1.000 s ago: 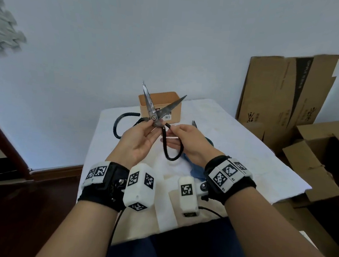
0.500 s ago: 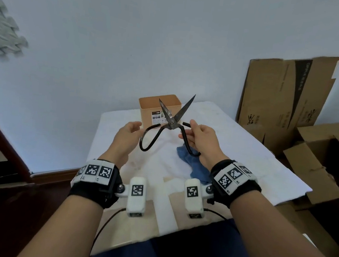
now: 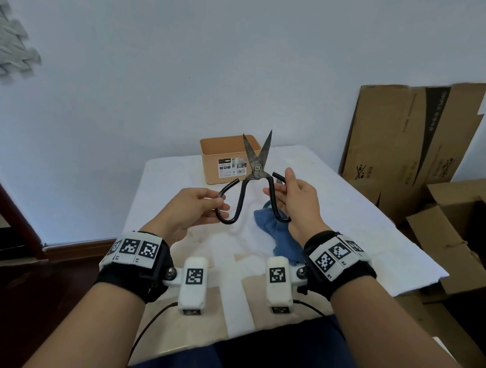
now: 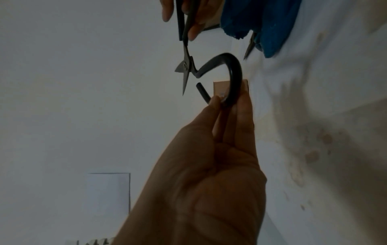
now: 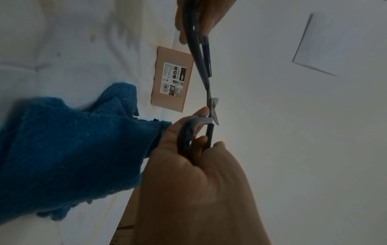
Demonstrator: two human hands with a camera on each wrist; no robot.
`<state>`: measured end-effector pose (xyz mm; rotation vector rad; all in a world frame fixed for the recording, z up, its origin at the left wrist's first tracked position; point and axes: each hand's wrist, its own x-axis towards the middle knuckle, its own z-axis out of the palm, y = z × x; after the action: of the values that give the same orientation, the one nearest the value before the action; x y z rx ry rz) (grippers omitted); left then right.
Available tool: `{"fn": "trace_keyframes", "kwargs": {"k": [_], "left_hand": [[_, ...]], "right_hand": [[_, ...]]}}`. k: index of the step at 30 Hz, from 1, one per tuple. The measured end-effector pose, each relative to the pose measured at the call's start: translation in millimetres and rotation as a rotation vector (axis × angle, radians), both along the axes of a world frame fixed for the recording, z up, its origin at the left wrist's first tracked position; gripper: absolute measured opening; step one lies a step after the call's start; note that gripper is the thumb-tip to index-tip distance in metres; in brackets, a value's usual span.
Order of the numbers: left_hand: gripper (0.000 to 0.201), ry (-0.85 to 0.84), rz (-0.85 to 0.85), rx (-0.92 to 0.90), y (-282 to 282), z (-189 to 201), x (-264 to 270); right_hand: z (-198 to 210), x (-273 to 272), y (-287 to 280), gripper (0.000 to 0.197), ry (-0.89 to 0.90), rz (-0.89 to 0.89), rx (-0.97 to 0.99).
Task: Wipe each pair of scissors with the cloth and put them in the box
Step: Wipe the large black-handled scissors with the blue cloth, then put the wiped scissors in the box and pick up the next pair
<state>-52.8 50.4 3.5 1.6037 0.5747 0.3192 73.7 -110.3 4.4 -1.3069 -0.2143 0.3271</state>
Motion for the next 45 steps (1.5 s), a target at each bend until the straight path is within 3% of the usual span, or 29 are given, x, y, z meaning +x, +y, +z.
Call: {"fn": "trace_keyframes", "kwargs": {"k": [5,9,13,15,18,21,24,27,34,38,40,45], "left_hand": [[0.014,0.002,-0.102,-0.081,-10.9,5.8,2.4],[0.011,0.003,-0.190,-0.192,-17.3,10.2,-0.1],[0.013,-0.057,-0.127,-0.249,-17.2,8.1,0.3],[0.012,-0.091,-0.078,-0.241,-17.4,7.1,2.1],[0.012,-0.148,-0.019,-0.217,-18.7,7.6,4.5],[0.015,-0.201,0.037,-0.200,-18.4,9.1,8.1],[0.018,-0.227,0.067,-0.165,-18.1,11.7,12.8],[0.018,-0.245,0.078,-0.149,-19.3,13.1,15.3],[0.011,-0.233,0.068,-0.048,-19.3,18.2,19.2],[0.011,-0.177,0.012,0.105,-14.7,23.7,26.0],[0.010,-0.145,-0.025,0.185,-12.0,27.4,31.2],[0.028,-0.026,-0.077,0.387,1.7,45.7,39.5]], "right_hand": [[-0.7,1.5,2.9,0.034,-0.045,-0.015,0.014],[-3.0,4.5,3.3,0.037,-0.127,-0.013,-0.108],[-5.3,9.4,2.9,0.030,-0.230,0.043,-0.320],[-6.4,10.1,4.4,0.029,-0.339,0.046,-0.418],[-1.0,8.9,7.2,0.044,-0.641,-0.077,-0.650],[8.3,3.2,10.9,0.038,-0.881,-0.155,-0.766],[16.0,-0.7,17.0,0.043,-0.801,-0.010,-0.759],[23.6,-4.5,20.9,0.053,-0.767,0.088,-0.900],[25.6,-7.8,24.5,0.030,-0.787,0.110,-0.845],[21.3,-5.2,28.3,0.022,-0.716,0.118,-0.796],[19.2,-1.2,34.5,0.005,-0.642,0.132,-0.798],[23.2,15.1,44.5,0.006,-0.503,0.065,-0.718]]}}
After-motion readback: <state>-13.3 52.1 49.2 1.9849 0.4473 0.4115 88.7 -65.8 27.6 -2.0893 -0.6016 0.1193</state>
